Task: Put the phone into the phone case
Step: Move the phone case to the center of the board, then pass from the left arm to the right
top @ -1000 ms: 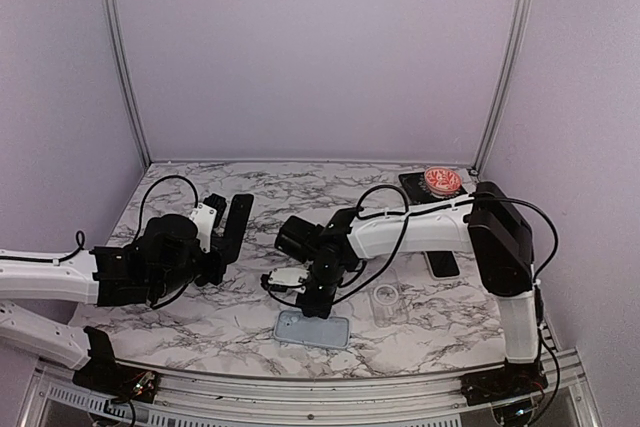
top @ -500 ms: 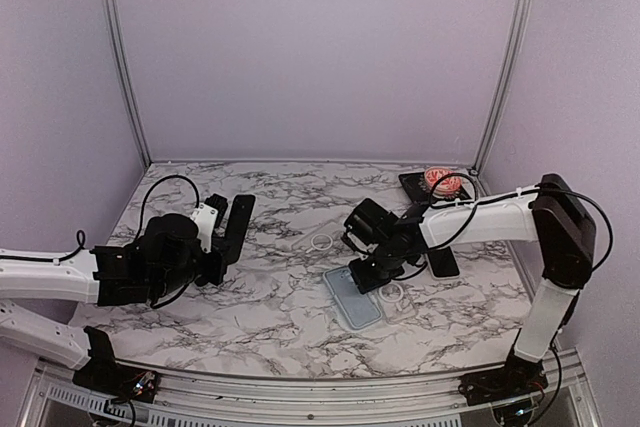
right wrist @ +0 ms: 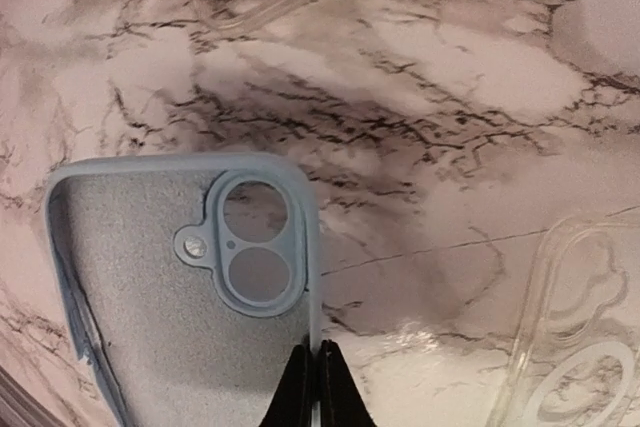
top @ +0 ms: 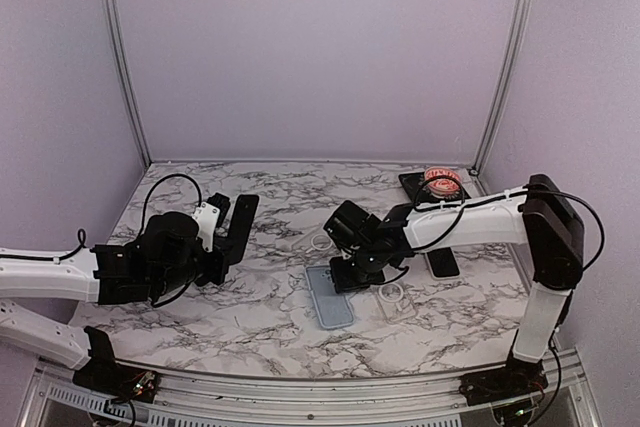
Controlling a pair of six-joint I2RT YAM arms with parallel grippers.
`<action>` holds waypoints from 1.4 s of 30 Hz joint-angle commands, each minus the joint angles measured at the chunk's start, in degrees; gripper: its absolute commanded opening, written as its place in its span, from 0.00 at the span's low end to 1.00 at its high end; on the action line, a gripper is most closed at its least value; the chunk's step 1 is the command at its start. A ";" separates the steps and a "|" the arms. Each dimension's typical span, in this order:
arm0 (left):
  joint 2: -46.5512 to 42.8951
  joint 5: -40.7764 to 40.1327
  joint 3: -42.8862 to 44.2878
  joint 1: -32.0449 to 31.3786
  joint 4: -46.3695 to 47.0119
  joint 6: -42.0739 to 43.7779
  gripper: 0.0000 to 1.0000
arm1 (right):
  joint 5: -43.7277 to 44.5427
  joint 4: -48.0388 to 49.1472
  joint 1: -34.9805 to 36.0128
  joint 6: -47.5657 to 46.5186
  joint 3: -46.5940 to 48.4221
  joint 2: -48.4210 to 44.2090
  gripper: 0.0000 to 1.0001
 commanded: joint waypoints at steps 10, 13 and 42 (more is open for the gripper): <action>-7.52 32.23 1.57 -0.30 11.23 4.67 0.00 | -7.29 12.28 1.54 -30.97 -0.49 -19.93 0.94; -9.84 41.38 1.57 -0.39 15.20 4.19 0.00 | -27.10 34.36 0.27 -35.66 -9.90 -29.04 0.94; -6.41 29.80 3.85 -1.89 18.49 2.24 0.75 | -41.09 44.80 -0.88 -26.81 -6.52 -25.15 0.00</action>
